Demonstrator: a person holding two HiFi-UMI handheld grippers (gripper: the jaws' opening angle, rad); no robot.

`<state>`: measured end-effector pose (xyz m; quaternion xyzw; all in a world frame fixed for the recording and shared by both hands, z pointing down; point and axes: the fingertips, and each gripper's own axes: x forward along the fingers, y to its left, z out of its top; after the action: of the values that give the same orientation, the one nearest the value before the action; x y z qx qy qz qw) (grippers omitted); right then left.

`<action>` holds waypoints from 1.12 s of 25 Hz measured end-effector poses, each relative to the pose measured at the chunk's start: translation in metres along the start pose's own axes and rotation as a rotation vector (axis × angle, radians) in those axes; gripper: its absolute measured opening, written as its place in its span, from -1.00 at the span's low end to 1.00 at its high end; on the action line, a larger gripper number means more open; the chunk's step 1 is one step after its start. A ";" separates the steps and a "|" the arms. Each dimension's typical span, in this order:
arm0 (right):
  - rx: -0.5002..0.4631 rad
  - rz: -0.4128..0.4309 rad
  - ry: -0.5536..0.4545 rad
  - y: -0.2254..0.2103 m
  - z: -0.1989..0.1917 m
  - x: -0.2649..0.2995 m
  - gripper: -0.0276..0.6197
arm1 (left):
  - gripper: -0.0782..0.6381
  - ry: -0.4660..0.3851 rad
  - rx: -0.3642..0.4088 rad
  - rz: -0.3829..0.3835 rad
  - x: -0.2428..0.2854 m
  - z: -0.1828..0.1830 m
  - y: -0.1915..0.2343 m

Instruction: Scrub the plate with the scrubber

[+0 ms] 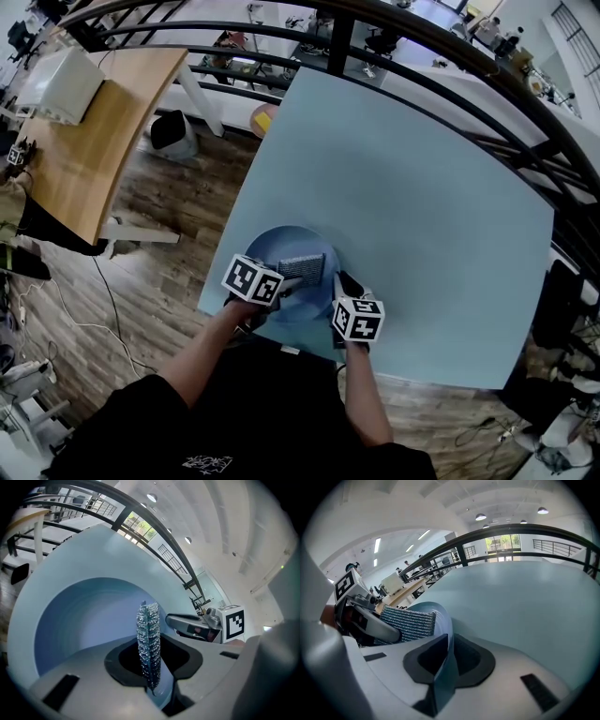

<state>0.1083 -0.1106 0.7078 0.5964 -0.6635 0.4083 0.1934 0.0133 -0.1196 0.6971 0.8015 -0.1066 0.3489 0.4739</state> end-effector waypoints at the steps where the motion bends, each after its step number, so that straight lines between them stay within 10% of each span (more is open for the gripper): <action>1: -0.001 -0.001 0.001 0.000 0.000 0.000 -0.80 | -0.51 0.000 0.000 -0.001 0.001 0.000 0.000; 12: -0.004 -0.017 0.000 0.001 0.000 0.004 -0.83 | -0.51 0.038 -0.017 -0.014 0.011 0.002 0.008; 20: -0.007 -0.022 0.009 0.002 0.000 0.004 -0.83 | -0.51 0.070 -0.259 -0.090 0.007 0.003 0.023; 28: -0.012 -0.020 0.017 0.002 0.001 0.003 -0.83 | -0.51 0.028 -0.312 -0.069 -0.008 0.007 0.038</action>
<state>0.1063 -0.1132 0.7090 0.5983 -0.6582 0.4076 0.2068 -0.0082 -0.1470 0.7155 0.7164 -0.1250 0.3228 0.6058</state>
